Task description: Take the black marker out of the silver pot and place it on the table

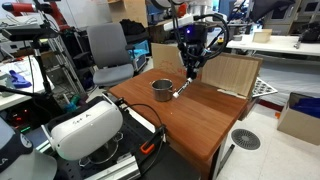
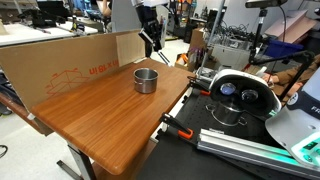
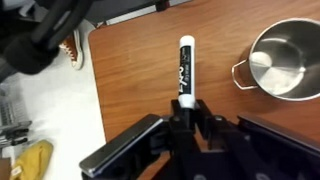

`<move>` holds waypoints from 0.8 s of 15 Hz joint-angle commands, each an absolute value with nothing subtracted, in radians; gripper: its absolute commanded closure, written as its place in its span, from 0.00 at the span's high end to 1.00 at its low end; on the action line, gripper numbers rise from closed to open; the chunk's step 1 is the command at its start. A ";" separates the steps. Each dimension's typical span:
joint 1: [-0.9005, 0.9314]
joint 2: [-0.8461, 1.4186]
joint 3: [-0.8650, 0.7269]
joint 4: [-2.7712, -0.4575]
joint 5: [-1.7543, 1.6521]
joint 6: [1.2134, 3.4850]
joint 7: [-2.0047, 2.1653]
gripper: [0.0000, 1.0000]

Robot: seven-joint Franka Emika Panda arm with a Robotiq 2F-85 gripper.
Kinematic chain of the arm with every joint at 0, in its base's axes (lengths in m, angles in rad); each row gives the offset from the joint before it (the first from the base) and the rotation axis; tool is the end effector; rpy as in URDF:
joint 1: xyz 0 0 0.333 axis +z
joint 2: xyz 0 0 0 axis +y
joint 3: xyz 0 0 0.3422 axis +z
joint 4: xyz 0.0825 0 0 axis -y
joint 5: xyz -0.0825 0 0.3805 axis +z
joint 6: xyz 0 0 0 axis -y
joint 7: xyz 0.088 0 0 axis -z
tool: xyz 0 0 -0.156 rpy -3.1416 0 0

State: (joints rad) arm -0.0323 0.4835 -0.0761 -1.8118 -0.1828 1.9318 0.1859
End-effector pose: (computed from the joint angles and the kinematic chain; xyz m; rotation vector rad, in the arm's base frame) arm 0.5945 -0.0840 0.2331 2.8748 -0.2824 -0.5191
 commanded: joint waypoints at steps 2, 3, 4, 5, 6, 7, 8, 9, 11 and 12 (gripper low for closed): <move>-0.035 0.577 -0.082 -1.709 -0.170 1.887 0.172 0.05; -0.037 0.592 -0.083 -1.695 -0.164 1.881 0.171 0.05; -0.041 0.613 -0.081 -1.674 -0.157 1.874 0.164 0.05; -0.042 0.630 -0.082 -1.661 -0.155 1.869 0.162 0.05; -0.041 0.651 -0.086 -1.643 -0.158 1.858 0.169 0.05; -0.039 0.671 -0.089 -1.628 -0.161 1.850 0.177 0.05; -0.036 0.690 -0.093 -1.616 -0.168 1.852 0.185 0.05; -0.038 0.708 -0.093 -1.599 -0.166 1.842 0.176 0.05; -0.044 0.736 -0.093 -1.578 -0.159 1.856 0.169 0.05; -0.046 0.750 -0.094 -1.564 -0.157 1.857 0.166 0.05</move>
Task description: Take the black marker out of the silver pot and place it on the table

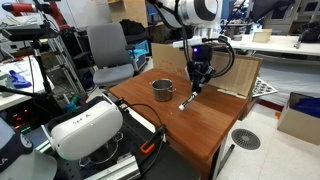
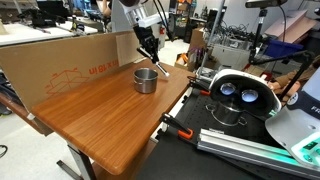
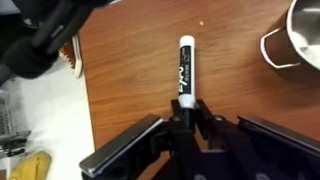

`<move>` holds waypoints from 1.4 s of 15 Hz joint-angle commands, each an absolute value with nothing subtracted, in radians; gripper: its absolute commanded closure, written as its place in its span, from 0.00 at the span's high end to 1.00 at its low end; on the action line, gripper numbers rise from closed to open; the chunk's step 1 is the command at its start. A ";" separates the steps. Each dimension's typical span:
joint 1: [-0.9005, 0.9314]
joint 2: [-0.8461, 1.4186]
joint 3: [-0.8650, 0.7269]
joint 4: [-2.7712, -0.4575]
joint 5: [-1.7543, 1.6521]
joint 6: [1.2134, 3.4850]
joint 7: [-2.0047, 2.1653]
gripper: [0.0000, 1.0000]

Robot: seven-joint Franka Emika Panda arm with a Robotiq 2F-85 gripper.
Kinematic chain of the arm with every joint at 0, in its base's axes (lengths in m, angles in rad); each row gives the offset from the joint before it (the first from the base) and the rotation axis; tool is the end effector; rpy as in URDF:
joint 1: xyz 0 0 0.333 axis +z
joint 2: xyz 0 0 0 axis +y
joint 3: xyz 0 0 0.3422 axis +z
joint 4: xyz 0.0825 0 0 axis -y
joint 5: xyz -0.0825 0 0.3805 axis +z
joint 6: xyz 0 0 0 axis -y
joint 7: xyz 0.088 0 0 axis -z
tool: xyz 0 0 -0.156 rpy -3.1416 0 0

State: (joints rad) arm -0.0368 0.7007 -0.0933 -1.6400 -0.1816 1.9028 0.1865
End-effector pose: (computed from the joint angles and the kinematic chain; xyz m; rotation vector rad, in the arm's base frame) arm 0.6225 -0.0996 0.1615 2.8283 -0.2986 -0.6221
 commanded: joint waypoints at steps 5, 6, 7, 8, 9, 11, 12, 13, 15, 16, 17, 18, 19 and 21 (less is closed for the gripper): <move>-0.060 0.795 -0.090 -1.496 -0.130 1.841 0.155 0.05; -0.059 0.806 -0.090 -1.479 -0.125 1.830 0.159 0.05; -0.059 0.818 -0.090 -1.460 -0.118 1.813 0.162 0.05; -0.056 0.831 -0.092 -1.441 -0.115 1.797 0.168 0.05; -0.054 0.840 -0.094 -1.425 -0.114 1.782 0.174 0.05; -0.053 0.858 -0.096 -1.398 -0.110 1.760 0.175 0.45; -0.053 0.866 -0.096 -1.386 -0.110 1.751 0.174 0.47; -0.053 0.871 -0.096 -1.378 -0.111 1.746 0.172 0.52; -0.053 0.883 -0.096 -1.357 -0.112 1.731 0.170 0.67; -0.052 0.885 -0.097 -1.353 -0.115 1.730 0.172 0.75; -0.052 0.888 -0.097 -1.348 -0.115 1.729 0.171 0.82; -0.052 0.890 -0.097 -1.343 -0.116 1.728 0.172 0.90; -0.050 0.892 -0.099 -1.341 -0.119 1.732 0.175 0.97; -0.050 0.894 -0.099 -1.338 -0.119 1.734 0.174 1.00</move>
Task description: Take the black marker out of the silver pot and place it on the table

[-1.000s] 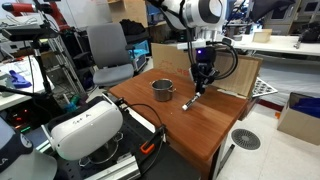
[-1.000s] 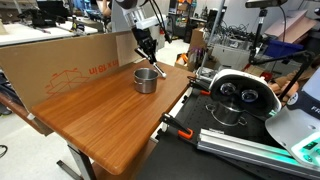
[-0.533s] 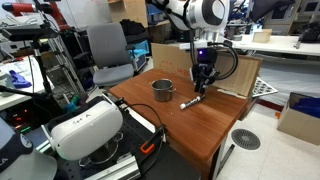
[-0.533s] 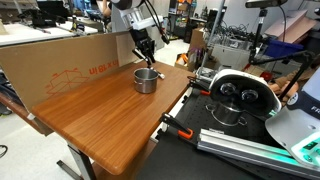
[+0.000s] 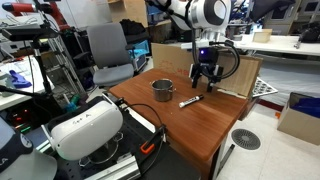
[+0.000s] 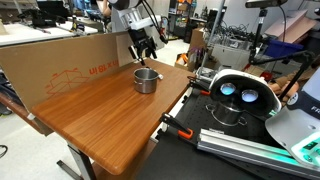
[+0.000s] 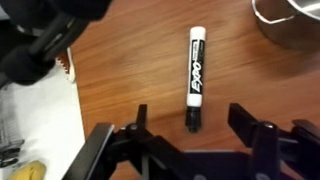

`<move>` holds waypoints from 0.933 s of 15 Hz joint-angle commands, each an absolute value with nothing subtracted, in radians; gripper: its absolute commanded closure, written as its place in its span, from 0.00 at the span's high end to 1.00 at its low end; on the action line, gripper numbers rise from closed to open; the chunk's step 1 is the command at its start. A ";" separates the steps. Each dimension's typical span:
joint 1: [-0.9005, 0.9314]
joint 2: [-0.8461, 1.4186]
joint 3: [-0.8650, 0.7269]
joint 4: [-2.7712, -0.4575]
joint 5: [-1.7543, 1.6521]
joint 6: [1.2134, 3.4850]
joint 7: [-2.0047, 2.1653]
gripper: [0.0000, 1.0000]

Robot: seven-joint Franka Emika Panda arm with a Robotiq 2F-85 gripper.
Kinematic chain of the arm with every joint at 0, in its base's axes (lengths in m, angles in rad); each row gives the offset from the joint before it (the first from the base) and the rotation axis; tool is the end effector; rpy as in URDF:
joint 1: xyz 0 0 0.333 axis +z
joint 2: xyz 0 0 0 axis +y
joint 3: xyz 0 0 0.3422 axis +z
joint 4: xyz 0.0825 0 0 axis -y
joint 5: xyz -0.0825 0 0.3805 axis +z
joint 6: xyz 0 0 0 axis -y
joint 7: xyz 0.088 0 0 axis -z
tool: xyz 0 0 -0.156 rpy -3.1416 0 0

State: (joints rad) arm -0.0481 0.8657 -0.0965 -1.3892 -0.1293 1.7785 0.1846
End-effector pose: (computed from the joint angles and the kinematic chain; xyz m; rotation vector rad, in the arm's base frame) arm 0.6613 -0.1053 0.1406 2.8322 -0.3641 -0.6836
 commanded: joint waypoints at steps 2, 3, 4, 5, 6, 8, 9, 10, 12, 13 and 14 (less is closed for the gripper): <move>-0.048 0.888 -0.100 -1.344 -0.122 1.740 0.174 1.00; -0.044 0.882 -0.104 -1.355 -0.127 1.757 0.186 1.00; -0.044 0.876 -0.103 -1.364 -0.127 1.765 0.184 1.00; -0.044 0.871 -0.103 -1.372 -0.127 1.775 0.186 1.00; -0.047 0.860 -0.100 -1.383 -0.123 1.785 0.181 1.00; -0.047 0.832 -0.097 -1.412 -0.119 1.819 0.182 1.00; -0.041 0.813 -0.100 -1.433 -0.127 1.846 0.189 1.00; -0.041 0.787 -0.095 -1.456 -0.125 1.870 0.181 1.00; -0.035 0.738 -0.091 -1.499 -0.127 1.915 0.174 1.00; -0.033 0.702 -0.086 -1.536 -0.125 1.940 0.169 1.00; -0.031 0.668 -0.082 -1.569 -0.122 1.962 0.169 1.00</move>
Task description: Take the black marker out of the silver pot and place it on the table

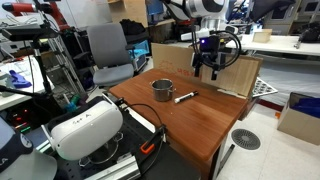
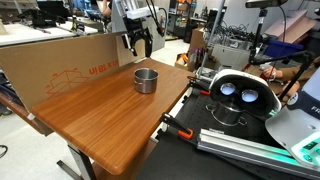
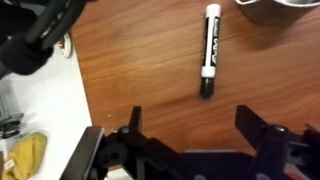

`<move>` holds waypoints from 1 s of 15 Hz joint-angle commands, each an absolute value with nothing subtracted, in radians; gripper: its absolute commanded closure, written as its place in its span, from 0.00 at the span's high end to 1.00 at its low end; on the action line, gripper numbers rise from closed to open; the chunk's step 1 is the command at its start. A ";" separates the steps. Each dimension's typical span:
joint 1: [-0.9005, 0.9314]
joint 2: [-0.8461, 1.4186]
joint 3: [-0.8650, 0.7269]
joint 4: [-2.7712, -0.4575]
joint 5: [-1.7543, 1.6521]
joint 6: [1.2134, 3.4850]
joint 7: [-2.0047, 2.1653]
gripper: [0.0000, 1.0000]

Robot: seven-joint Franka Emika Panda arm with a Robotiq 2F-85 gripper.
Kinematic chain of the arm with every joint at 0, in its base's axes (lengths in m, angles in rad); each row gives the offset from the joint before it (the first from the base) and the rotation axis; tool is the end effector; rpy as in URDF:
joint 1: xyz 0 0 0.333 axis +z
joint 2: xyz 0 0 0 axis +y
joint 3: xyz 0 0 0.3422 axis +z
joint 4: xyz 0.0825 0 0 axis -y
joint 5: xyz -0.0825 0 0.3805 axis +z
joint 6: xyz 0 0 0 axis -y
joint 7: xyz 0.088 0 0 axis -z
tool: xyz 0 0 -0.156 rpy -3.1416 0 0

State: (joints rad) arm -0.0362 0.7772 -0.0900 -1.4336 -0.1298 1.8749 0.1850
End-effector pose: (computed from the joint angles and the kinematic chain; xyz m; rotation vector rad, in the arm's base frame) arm 0.6799 -0.0939 0.1853 2.8898 -0.3428 -0.4823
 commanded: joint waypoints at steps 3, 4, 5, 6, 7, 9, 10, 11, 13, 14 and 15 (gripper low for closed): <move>-0.027 0.549 -0.068 -1.695 -0.117 2.051 0.162 1.00; -0.026 0.510 -0.064 -1.737 -0.115 2.082 0.165 1.00; -0.027 0.474 -0.061 -1.775 -0.106 2.116 0.174 1.00; -0.019 0.561 -0.072 -1.652 -0.123 2.020 0.182 1.00; -0.018 0.526 -0.070 -1.691 -0.122 2.043 0.182 1.00; -0.019 0.493 -0.070 -1.738 -0.122 2.069 0.182 1.00; -0.018 0.492 -0.070 -1.746 -0.122 2.079 0.182 1.00; -0.018 0.492 -0.070 -1.750 -0.122 2.082 0.182 1.00; -0.018 0.492 -0.070 -1.752 -0.122 2.087 0.182 1.00; -0.018 0.492 -0.070 -1.752 -0.122 2.089 0.182 1.00; -0.018 0.492 -0.070 -1.752 -0.122 2.091 0.182 1.00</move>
